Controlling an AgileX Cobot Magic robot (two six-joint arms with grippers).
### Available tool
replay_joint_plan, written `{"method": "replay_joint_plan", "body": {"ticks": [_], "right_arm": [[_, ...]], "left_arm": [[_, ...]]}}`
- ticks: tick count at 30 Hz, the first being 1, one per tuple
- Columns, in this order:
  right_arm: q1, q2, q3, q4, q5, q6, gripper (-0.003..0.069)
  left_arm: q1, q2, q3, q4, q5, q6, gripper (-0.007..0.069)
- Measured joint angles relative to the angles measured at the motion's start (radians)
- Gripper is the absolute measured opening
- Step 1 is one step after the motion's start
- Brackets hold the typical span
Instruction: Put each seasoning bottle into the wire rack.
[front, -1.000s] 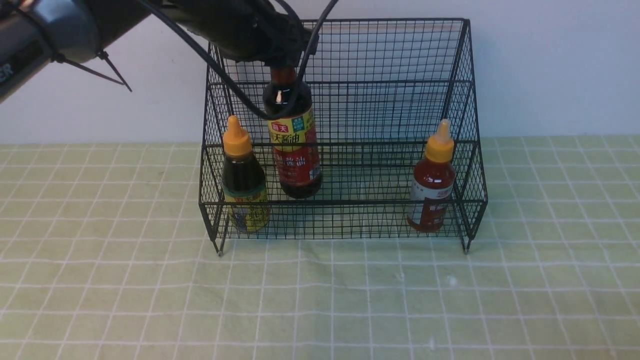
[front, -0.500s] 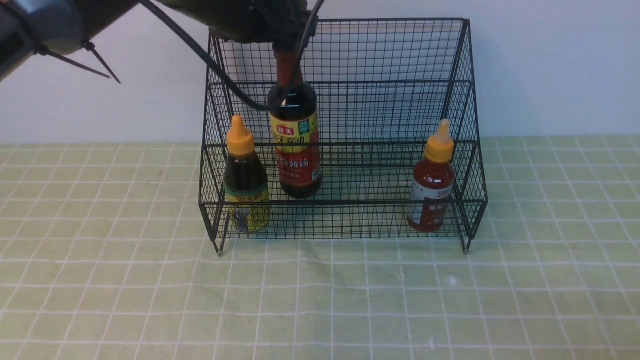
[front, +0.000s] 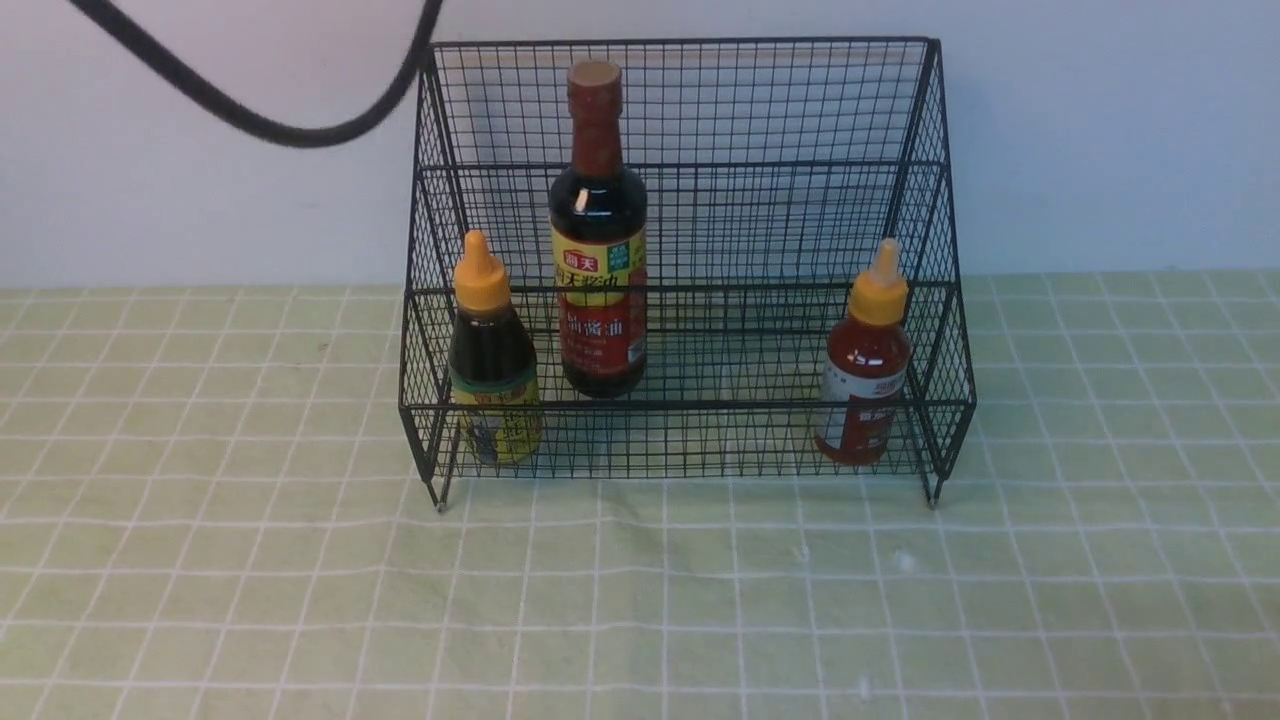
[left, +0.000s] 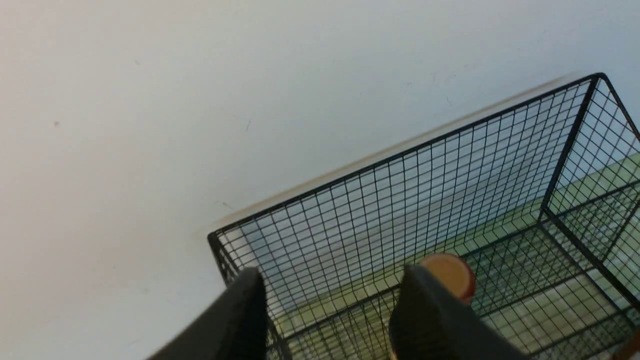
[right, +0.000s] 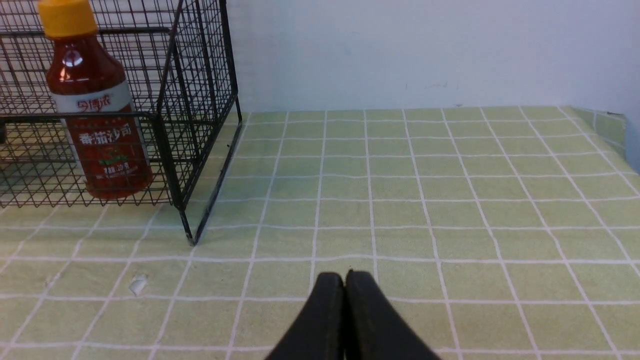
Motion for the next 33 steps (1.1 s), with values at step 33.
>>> {"method": "replay_joint_plan", "body": {"ticks": [33], "right_arm": [[0.0, 0.0, 0.0, 0.0, 0.0, 0.0, -0.0015]], "left_arm": [[0.0, -1.156, 0.936, 0.009, 0.032, -0.133, -0.0006]]}}
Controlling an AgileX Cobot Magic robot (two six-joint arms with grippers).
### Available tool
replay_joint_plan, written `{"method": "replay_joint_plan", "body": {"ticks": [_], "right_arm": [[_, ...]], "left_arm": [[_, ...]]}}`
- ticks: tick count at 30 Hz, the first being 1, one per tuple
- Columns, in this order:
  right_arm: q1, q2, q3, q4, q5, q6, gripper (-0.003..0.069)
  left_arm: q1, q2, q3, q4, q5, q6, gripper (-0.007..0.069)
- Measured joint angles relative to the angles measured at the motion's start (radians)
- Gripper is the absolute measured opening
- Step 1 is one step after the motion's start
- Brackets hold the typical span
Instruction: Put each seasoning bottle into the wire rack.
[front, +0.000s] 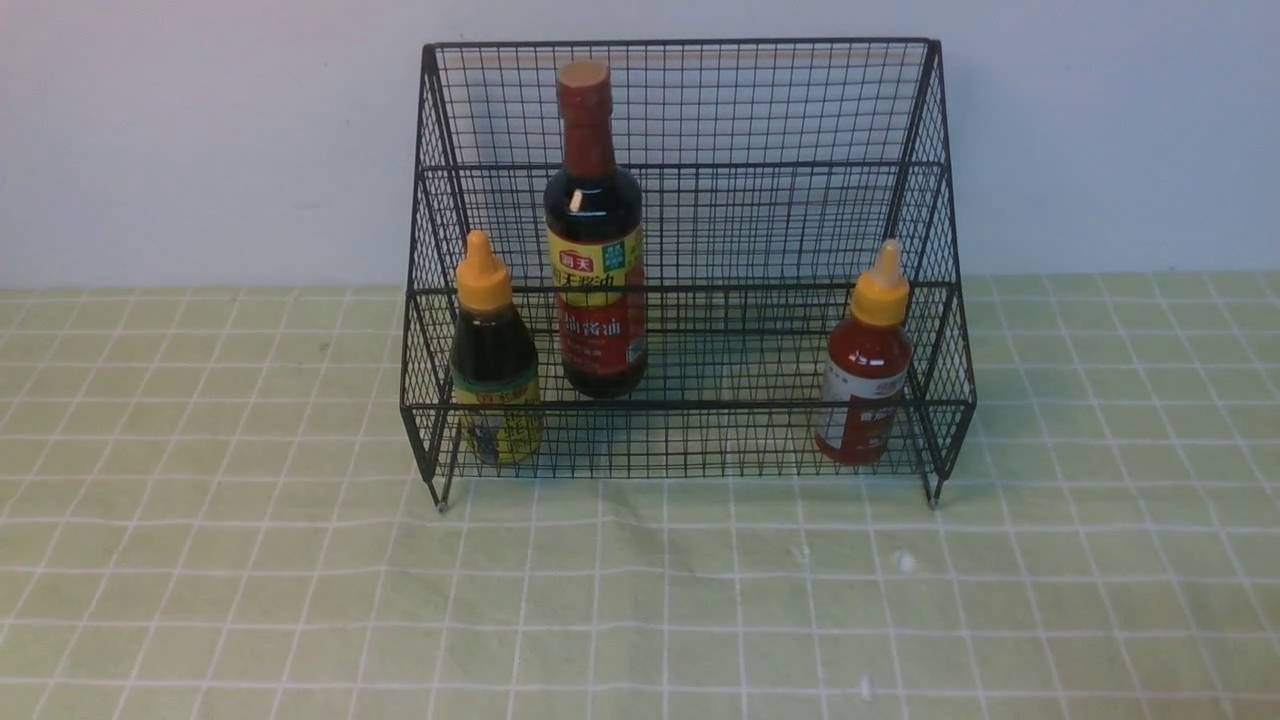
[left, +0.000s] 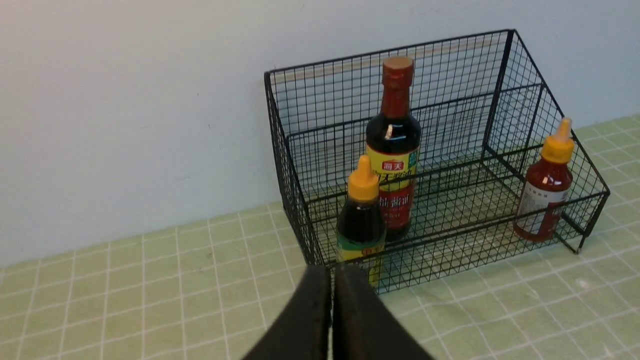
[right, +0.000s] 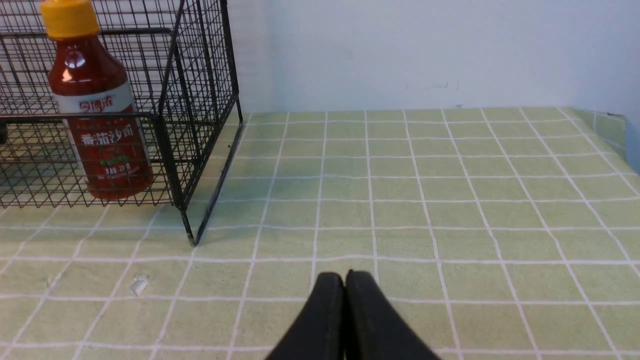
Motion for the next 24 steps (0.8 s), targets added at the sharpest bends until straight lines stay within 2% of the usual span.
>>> {"method": "replay_joint_plan", "body": {"ticks": [10, 13, 20, 24], "right_arm": [[0.0, 0.0, 0.0, 0.0, 0.0, 0.0, -0.0015], [0.0, 0.0, 0.0, 0.0, 0.0, 0.0, -0.0015], [0.0, 0.0, 0.0, 0.0, 0.0, 0.0, -0.0015], [0.0, 0.0, 0.0, 0.0, 0.0, 0.0, -0.0015]], "left_arm": [[0.0, -0.059, 0.104, 0.019, -0.061, 0.001, -0.0006], [0.01, -0.085, 0.191, 0.039, -0.176, 0.009, -0.0006], [0.155, -0.256, 0.56, 0.016, -0.484, 0.011, -0.0006], [0.241, -0.38, 0.788, -0.006, -0.583, 0.012, -0.0006]]}}
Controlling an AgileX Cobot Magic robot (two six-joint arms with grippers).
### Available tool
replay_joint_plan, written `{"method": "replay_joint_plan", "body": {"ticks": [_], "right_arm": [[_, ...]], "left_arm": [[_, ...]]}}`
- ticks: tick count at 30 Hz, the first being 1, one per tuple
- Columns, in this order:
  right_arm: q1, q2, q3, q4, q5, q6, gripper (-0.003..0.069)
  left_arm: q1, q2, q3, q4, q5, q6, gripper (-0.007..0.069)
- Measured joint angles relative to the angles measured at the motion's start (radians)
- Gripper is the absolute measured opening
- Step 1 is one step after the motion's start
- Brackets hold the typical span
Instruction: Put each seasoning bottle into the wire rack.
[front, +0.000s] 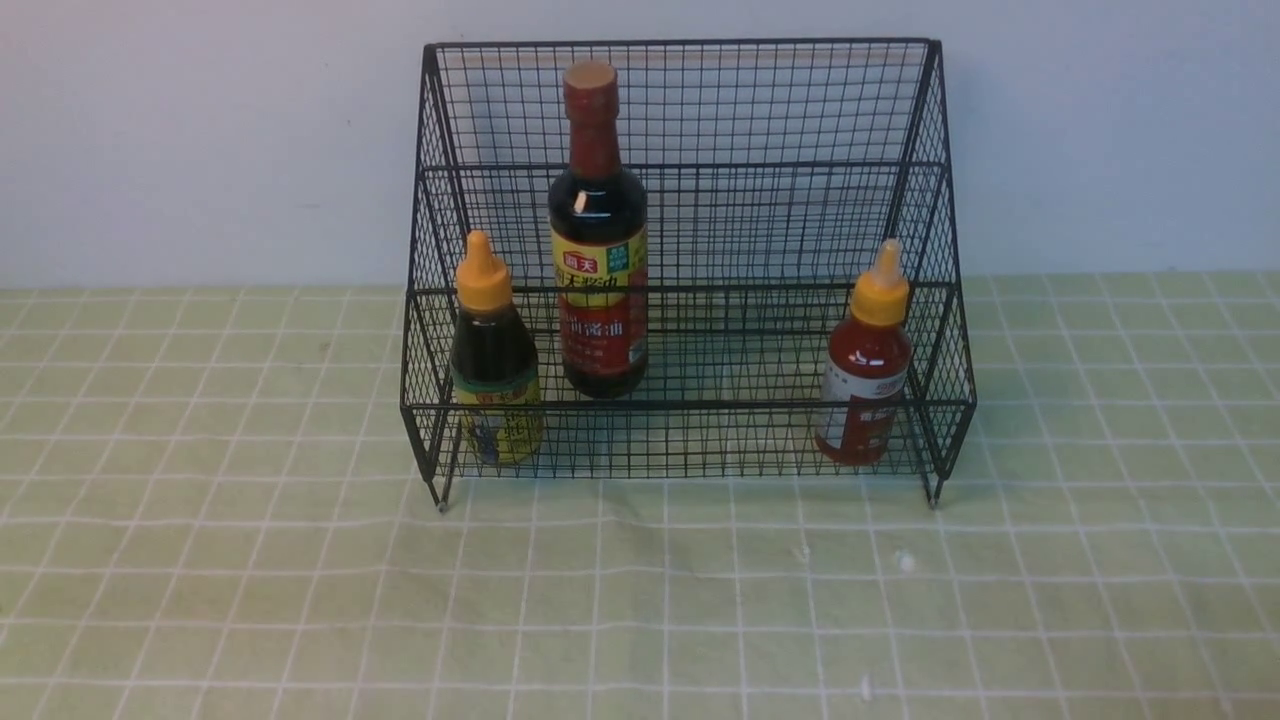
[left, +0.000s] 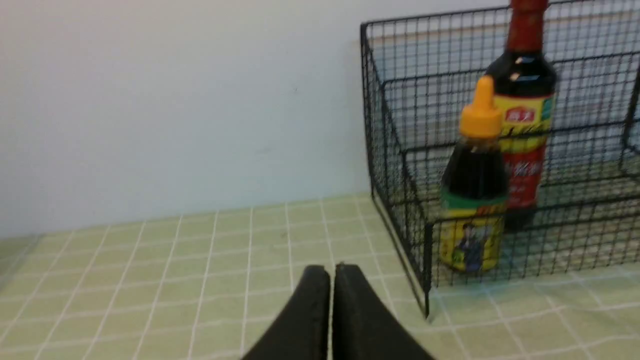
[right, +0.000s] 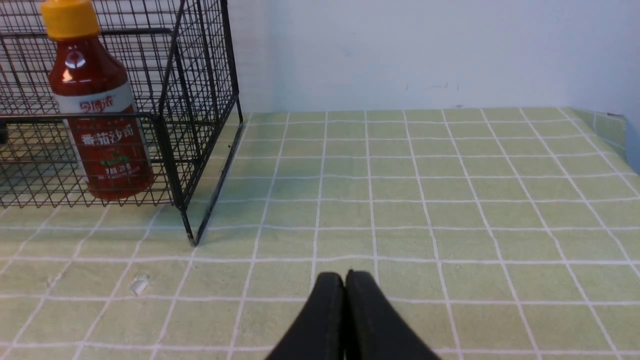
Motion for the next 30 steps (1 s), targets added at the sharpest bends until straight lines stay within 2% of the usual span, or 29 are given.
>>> {"method": "replay_joint_plan", "body": {"ticks": [6, 12, 30], "right_arm": [[0.0, 0.0, 0.0, 0.0, 0.001, 0.0, -0.0015], [0.0, 0.0, 0.0, 0.0, 0.001, 0.0, -0.0015], [0.0, 0.0, 0.0, 0.0, 0.001, 0.0, -0.0015]], "left_arm": [[0.028, -0.037, 0.173, -0.013, -0.017, 0.0, -0.0006], [0.03, -0.038, 0.177, 0.001, 0.068, 0.002, -0.0006], [0.03, -0.038, 0.177, 0.003, 0.07, 0.002, -0.0006]]}}
